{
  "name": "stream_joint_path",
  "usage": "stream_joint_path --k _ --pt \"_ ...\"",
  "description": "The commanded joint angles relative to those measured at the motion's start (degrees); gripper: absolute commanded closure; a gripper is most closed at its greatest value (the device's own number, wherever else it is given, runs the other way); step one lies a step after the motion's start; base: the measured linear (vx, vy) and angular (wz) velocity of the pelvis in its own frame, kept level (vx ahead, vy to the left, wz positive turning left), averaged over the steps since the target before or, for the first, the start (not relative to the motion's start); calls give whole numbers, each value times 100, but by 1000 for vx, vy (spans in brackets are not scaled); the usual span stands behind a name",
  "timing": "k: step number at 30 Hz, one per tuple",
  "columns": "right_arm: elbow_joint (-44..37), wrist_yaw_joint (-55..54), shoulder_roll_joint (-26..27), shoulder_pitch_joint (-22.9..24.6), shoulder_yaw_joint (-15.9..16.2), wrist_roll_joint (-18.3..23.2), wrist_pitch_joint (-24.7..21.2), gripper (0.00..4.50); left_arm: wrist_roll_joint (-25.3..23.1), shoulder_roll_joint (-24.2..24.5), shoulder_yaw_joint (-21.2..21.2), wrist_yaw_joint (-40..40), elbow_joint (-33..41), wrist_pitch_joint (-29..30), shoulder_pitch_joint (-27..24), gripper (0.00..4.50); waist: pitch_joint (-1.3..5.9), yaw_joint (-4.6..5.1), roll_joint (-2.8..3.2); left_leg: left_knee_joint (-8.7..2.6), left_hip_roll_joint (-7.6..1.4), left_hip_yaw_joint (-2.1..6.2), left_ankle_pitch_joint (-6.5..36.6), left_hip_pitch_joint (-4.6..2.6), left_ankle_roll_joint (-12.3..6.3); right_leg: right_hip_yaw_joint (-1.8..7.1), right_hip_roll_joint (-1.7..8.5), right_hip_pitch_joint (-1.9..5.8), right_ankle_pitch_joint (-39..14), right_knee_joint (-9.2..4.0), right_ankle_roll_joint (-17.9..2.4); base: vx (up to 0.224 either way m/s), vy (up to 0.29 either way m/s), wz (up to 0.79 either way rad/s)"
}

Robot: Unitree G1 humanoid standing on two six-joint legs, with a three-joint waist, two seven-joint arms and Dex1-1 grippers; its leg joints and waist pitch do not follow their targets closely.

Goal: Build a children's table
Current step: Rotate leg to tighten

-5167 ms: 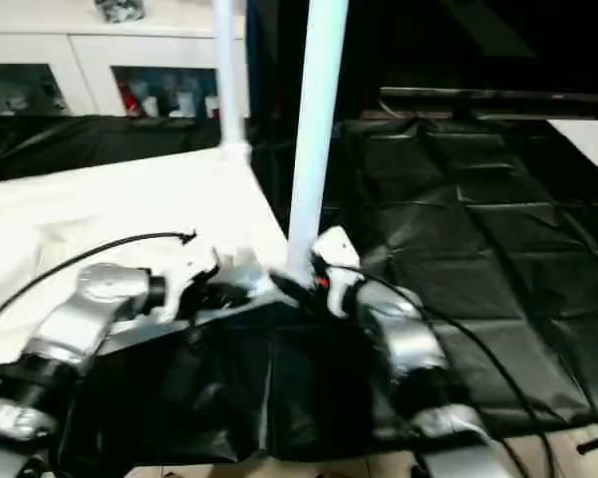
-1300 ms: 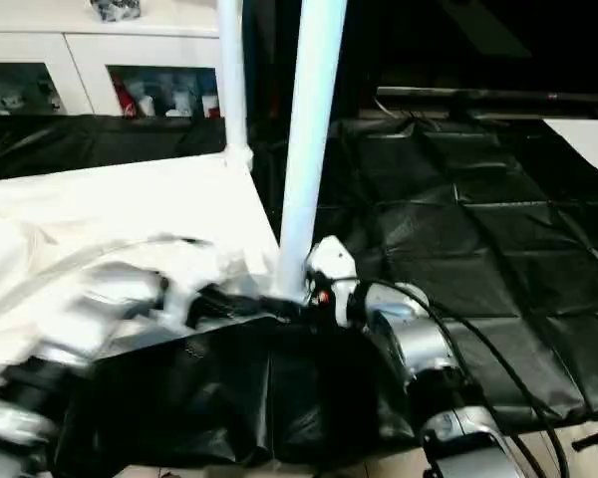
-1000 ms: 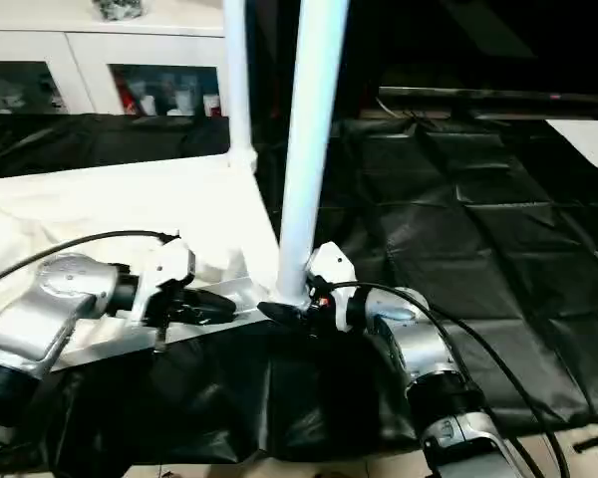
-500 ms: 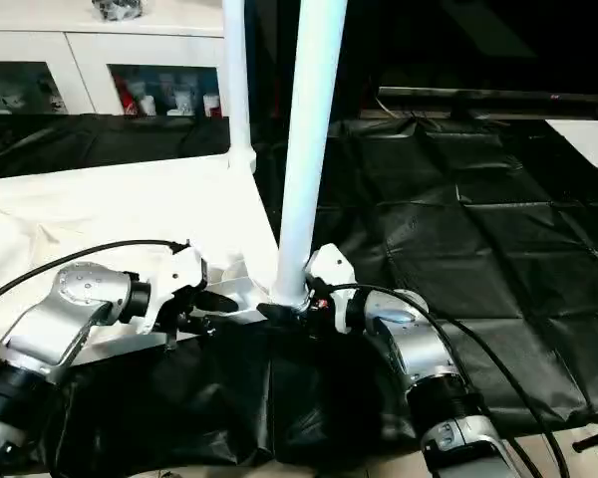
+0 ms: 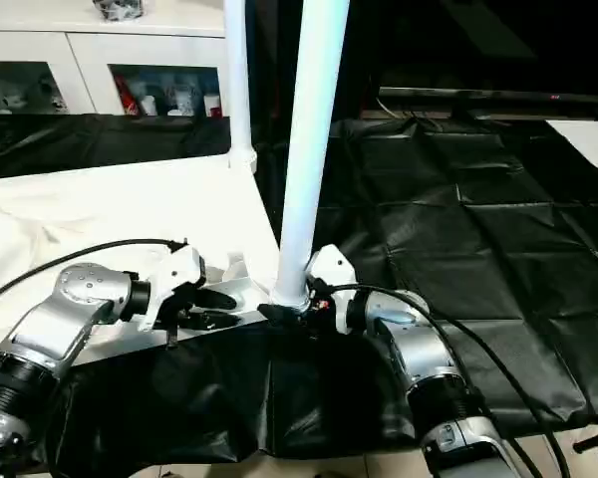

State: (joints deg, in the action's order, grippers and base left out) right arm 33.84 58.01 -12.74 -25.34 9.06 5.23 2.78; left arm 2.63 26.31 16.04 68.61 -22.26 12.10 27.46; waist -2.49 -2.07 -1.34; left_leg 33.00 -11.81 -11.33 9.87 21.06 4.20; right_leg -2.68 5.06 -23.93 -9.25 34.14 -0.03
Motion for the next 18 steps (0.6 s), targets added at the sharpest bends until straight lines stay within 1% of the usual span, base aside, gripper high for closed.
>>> stream_joint_path --k 1,5,6,7,8,9,10,11,12,13,14,15,16,17,18 --pt "-93 52 -54 39 53 23 8 67 35 30 43 148 -21 41 19 354 354 -24 56 -368 -115 54 1487 -66 -167 176 210 301 -1132 -343 -1362 0 0 0" --pt "-95 26 -51 38 55 9 20 67 59 74 102 276 0 67 -18 398 355 -25 53 -366 -113 53 1465 -63 -173 177 214 308 -1112 -337 -1372 0 0 0" --pt "-94 21 -49 36 58 5 23 67 66 83 114 299 8 77 -27 398 357 -26 52 -363 -114 51 1456 -67 -175 177 214 306 -1108 -338 -1371 0 0 0" --pt "-92 19 -49 35 60 3 30 67 70 97 139 329 17 89 -35 419 355 -25 56 -364 -114 52 1458 -68 -174 178 213 305 -1108 -336 -1373 0 0 0" --pt "-91 18 -50 34 61 1 34 67 72 104 155 344 20 98 -37 419 353 -22 55 -366 -113 53 1482 -65 -170 176 212 307 -1146 -339 -1365 0 0 0" --pt "-89 11 -49 30 64 -5 37 67 74 109 169 362 21 87 -42 436 354 -22 57 -367 -115 54 1486 -69 -168 175 212 305 -1153 -339 -1362 0 0 0" --pt "-82 2 -55 21 68 -17 26 67 85 106 169 394 21 102 -50 436 351 -23 53 -366 -116 51 1496 -73 -165 177 210 299 -1164 -342 -1364 0 0 0" --pt "-69 9 -52 8 50 10 -46 67 82 104 168 400 18 101 -49 447 348 -25 54 -368 -116 51 1513 -73 -163 178 211 298 -1189 -345 -1362 0 0 0" --pt "-32 33 -41 -29 -6 97 -264 50 70 100 168 412 9 96 -47 450 346 -25 56 -369 -115 50 1551 -81 -156 178 210 295 -1248 -354 -1355 0 0 0" --pt "-28 35 -40 -33 -11 106 -287 50 68 99 168 413 8 95 -47 450 332 -36 69 -377 -121 48 1651 -100 -146 179 205 276 -1374 -375 -1340 0 0 0" --pt "-26 82 -47 -45 -15 133 -336 50 60 100 171 421 -3 92 -43 450 329 -39 67 -380 -123 50 1705 -104 -132 179 208 273 -1452 -381 -1324 0 0 0" --pt "-35 169 -77 -60 6 144 -378 30 11 114 200 440 -44 52 -33 450 322 -47 64 -388 -124 55 1802 -106 -112 176 206 274 -1614 -392 -1280 0 0 0" --pt "-39 169 -127 -66 62 52 -280 23 -49 141 255 475 -83 3 -33 450 318 -53 65 -393 -127 59 1839 -103 -94 176 214 271 -1695 -397 -1251 0 0 0" --pt "-33 139 -162 -70 101 -25 -197 14 -67 163 298 538 -91 -19 -43 450 315 -54 65 -401 -126 68 1898 -105 -40 176 220 263 -1866 -417 -1172 0 0 0" --pt "-31 150 -182 -73 129 -56 -162 5 -50 170 315 595 -80 -43 -58 450 316 -59 64 -402 -127 72 1908 -110 -28 176 222 258 -1901 -421 -1155 0 0 0"
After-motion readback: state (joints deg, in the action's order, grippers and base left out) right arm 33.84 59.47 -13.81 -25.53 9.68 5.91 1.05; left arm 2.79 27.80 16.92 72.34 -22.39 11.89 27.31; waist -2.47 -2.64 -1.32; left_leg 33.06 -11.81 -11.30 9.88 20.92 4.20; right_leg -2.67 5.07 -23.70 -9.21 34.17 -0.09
